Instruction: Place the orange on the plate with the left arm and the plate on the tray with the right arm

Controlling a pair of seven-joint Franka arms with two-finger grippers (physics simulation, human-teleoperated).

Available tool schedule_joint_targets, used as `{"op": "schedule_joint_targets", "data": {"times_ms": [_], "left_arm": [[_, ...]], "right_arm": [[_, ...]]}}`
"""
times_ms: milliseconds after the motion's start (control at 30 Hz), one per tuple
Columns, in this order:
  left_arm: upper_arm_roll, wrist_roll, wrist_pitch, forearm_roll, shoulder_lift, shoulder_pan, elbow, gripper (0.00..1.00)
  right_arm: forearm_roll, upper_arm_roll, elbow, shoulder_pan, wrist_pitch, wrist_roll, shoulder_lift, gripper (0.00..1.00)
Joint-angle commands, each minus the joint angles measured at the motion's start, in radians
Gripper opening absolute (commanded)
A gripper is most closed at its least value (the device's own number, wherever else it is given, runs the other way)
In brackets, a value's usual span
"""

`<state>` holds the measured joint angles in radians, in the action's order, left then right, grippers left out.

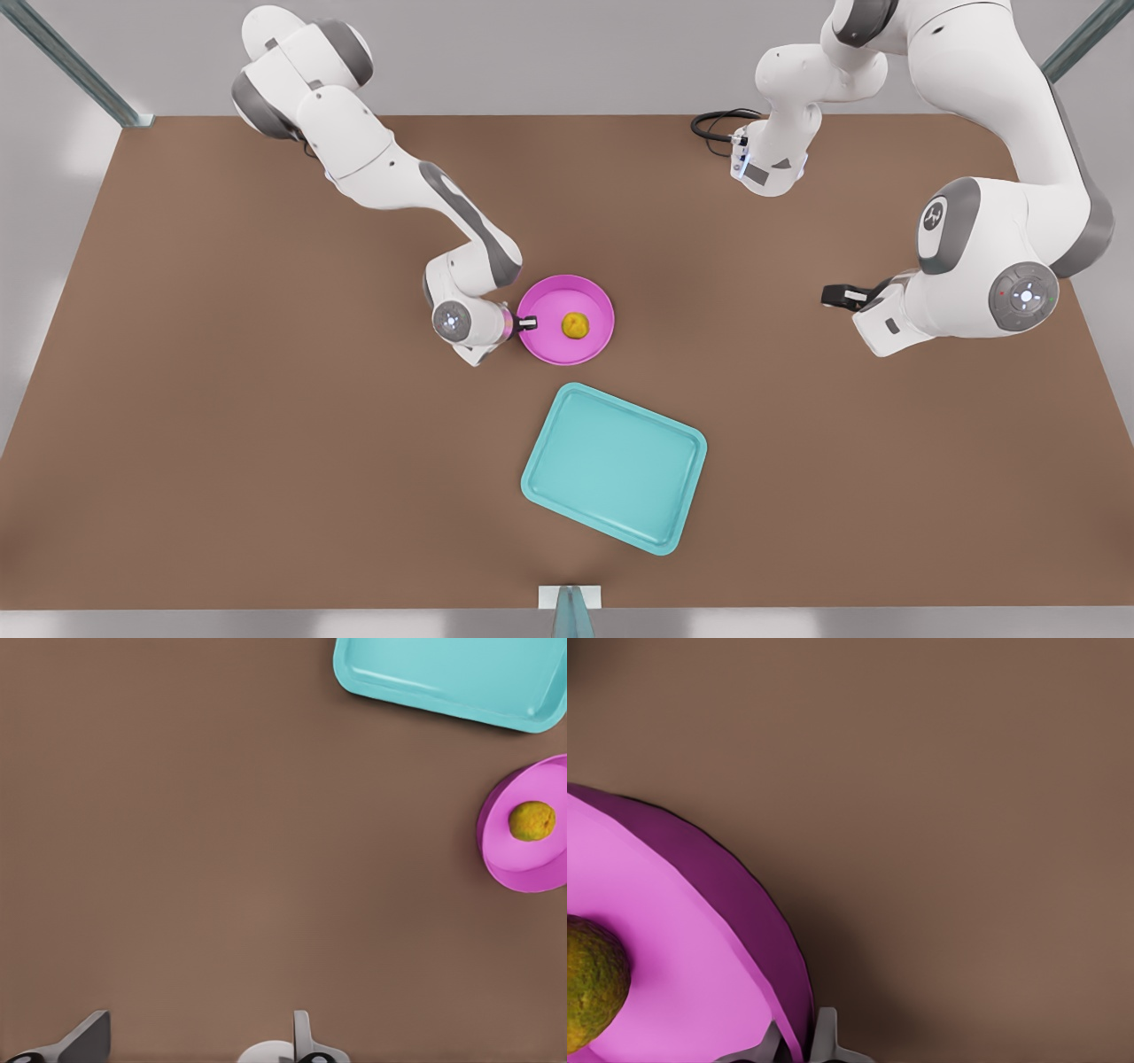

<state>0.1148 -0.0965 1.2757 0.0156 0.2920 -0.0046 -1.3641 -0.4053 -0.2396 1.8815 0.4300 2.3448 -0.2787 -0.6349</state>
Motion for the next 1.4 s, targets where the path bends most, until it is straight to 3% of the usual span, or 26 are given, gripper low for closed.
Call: {"op": "schedule_joint_targets", "data": {"times_ms": [0,633,833,967,1200,1233,1300,1367], "left_arm": [[0.0,-0.011,-0.002,0.0,-0.002,0.0,0.0,1.0],[0.0,-0.009,-0.028,0.003,-0.007,0.0,0.0,1.0],[0.006,0.012,-0.065,0.026,-0.008,-0.003,0.026,1.0],[0.06,0.058,-0.059,0.038,0.004,-0.005,0.051,1.0],[0.042,0.077,0.002,-0.019,0.015,0.008,0.089,1.0],[-0.01,0.067,0.103,-0.039,-0.011,0.005,0.074,1.0],[-0.072,-0.028,0.326,-0.049,-0.194,0.005,-0.187,1.0],[-0.073,-0.031,0.264,-0.048,-0.189,0.005,-0.156,1.0]], "right_arm": [[0.01,-0.001,-0.002,0.001,-0.013,0.021,-0.006,0.22],[0.007,-0.007,-0.039,-0.019,-0.087,0.05,0.069,0.21],[-0.032,-0.007,-0.183,-0.03,-0.088,0.039,0.044,0.21],[-0.089,0.005,-0.308,-0.03,-0.082,0.035,-0.037,0.21],[-0.173,0.045,-0.539,-0.033,-0.044,-0.04,-0.19,0.21],[-0.184,0.045,-0.547,-0.033,-0.01,-0.04,-0.206,0.21],[-0.202,0.045,-0.634,-0.028,0.031,-0.092,-0.269,0.21],[-0.202,0.045,-0.691,-0.025,0.073,-0.111,-0.31,0.21]]}}
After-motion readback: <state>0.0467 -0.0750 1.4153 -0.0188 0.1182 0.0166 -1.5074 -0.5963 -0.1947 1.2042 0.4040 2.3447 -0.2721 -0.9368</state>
